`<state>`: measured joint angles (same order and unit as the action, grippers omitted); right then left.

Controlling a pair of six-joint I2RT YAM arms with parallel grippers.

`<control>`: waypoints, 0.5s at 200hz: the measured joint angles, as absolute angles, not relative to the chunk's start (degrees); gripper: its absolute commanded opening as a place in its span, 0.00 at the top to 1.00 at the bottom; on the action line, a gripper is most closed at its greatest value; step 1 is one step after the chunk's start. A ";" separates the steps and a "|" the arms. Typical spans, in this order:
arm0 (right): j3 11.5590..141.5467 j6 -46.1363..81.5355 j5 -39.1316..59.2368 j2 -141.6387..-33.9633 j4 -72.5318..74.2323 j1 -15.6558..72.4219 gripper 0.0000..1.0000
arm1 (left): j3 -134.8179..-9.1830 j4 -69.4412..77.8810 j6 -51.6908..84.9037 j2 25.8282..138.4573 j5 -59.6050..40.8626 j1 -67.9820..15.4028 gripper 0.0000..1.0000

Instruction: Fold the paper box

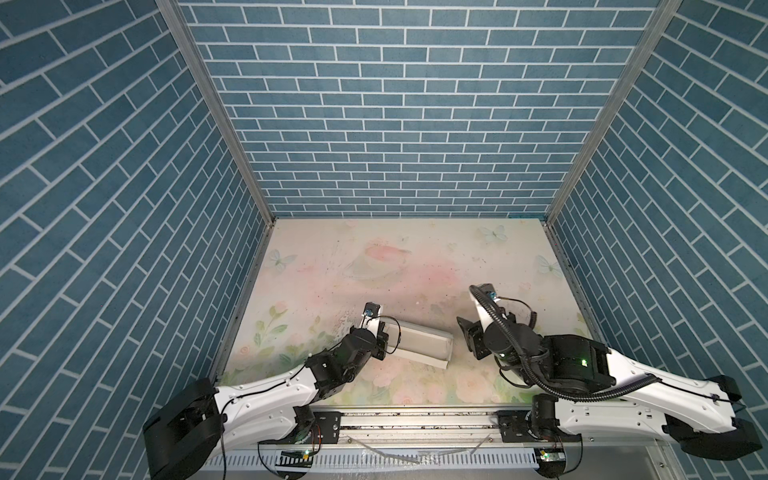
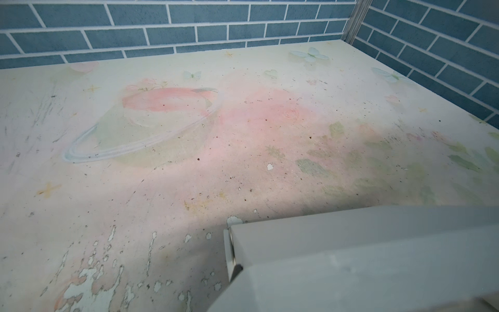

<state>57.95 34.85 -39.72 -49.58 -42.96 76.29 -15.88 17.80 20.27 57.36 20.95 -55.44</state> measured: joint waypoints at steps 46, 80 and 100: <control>51.55 51.86 -38.76 -48.82 -41.91 74.28 0.42 | -10.20 21.41 19.53 53.01 21.87 -55.72 1.00; 51.53 54.46 -36.36 -54.70 -39.53 73.71 0.43 | -6.81 26.70 19.44 52.80 22.09 -56.21 1.00; 51.55 54.28 -34.48 -57.39 -38.02 72.86 0.46 | -5.89 29.50 19.05 53.82 22.04 -56.34 1.00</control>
